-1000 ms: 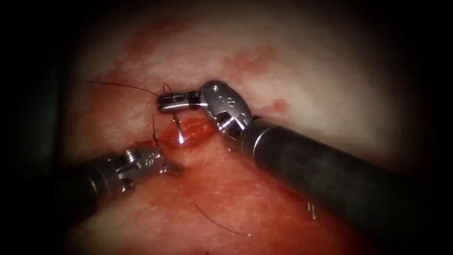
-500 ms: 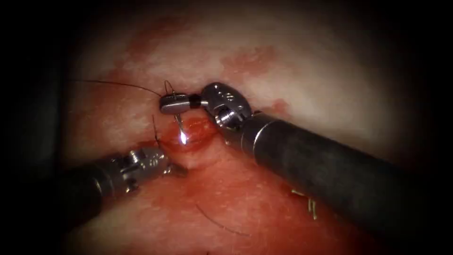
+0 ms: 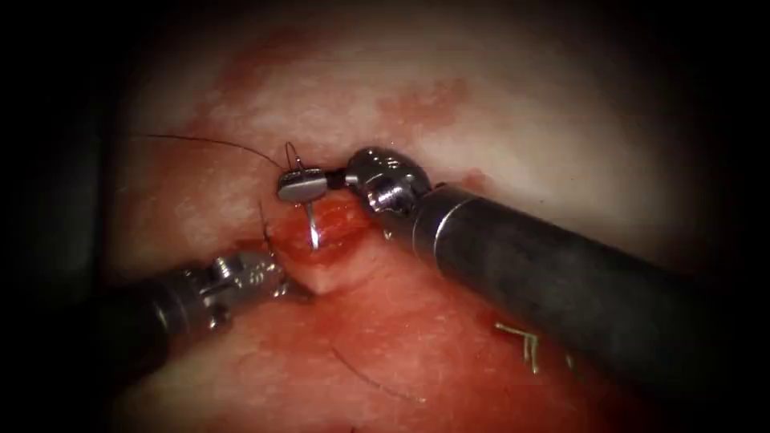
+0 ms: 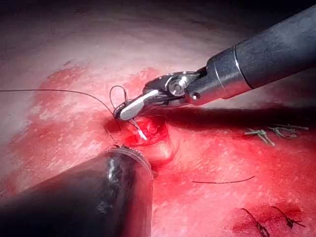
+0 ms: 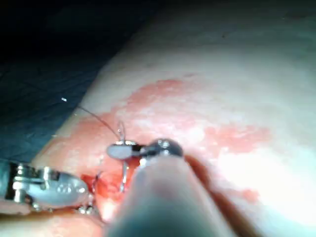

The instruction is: Wound Closure

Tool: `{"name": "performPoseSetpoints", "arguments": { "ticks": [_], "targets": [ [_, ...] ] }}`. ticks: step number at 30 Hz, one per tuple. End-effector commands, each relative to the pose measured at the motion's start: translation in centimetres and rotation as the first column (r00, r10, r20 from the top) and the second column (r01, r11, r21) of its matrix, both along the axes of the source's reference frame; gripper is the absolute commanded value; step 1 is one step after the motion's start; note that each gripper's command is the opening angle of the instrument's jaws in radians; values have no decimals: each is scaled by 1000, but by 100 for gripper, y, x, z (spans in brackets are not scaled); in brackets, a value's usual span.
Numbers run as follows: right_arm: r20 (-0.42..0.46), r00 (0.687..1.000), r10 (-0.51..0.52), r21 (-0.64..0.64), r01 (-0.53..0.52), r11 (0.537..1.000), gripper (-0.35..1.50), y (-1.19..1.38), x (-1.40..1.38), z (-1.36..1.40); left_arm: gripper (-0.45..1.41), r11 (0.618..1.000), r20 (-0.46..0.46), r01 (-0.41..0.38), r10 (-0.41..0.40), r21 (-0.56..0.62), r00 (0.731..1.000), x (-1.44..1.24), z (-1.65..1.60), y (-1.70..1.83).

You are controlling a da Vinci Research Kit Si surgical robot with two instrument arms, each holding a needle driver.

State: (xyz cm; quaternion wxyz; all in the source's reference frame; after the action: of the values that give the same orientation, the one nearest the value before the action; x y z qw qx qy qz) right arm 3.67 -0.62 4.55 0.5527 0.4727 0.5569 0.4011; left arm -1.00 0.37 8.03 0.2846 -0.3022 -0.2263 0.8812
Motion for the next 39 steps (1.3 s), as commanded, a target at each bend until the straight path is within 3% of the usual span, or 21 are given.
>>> {"name": "performPoseSetpoints", "arguments": {
  "ticks": [1,5,12,19,22,23,24,25,27,31,34,36,38,39],
  "targets": [
    [-6,1000,-9,35,9,999,-35,6,10,3,-45,1000,2,-2,2,0,1000,-6,6,0],
    [-15,999,-29,141,30,990,-35,5,10,1,-45,1000,2,-2,2,0,1000,-6,7,0],
    [-50,994,-95,348,107,931,-35,-9,15,-7,-45,1000,0,-1,1,-2,1000,-5,7,0],
    [-48,994,-100,384,111,917,-35,-9,16,-14,-45,1000,-1,-1,1,-2,1000,-5,6,0],
    [-46,998,-42,399,57,915,-35,-1,10,-12,-45,1000,0,-1,1,-2,1000,-4,6,0],
    [-17,999,40,383,-31,923,42,8,8,-8,-45,1000,1,-3,3,0,1000,-2,4,0],
    [-17,999,40,383,-31,923,42,8,8,-8,-45,1000,1,-3,3,0,1000,-2,4,0],
    [-17,997,74,333,-65,941,76,13,6,-4,-45,1000,-1,-3,3,-1,1000,-1,3,1],
    [-29,992,125,265,-113,958,99,27,-3,5,-45,999,19,-14,14,-36,1000,1,-4,4],
    [-23,990,142,181,-135,974,104,38,-12,13,-45,997,46,-8,12,-79,999,3,-13,2],
    [-13,987,159,90,-157,983,126,50,-18,19,-45,992,73,-7,16,-129,997,1,-28,-3],
    [-11,987,162,74,-161,984,130,53,-19,20,-45,985,100,-1,19,-175,995,-1,-35,0],
    [-11,986,163,59,-162,985,131,56,-20,19,-38,976,124,4,24,-219,992,-3,-40,6],
    [-14,986,163,38,-163,986,131,58,-22,17,-16,954,155,0,49,-298,987,-6,-43,15]
  ]
}}
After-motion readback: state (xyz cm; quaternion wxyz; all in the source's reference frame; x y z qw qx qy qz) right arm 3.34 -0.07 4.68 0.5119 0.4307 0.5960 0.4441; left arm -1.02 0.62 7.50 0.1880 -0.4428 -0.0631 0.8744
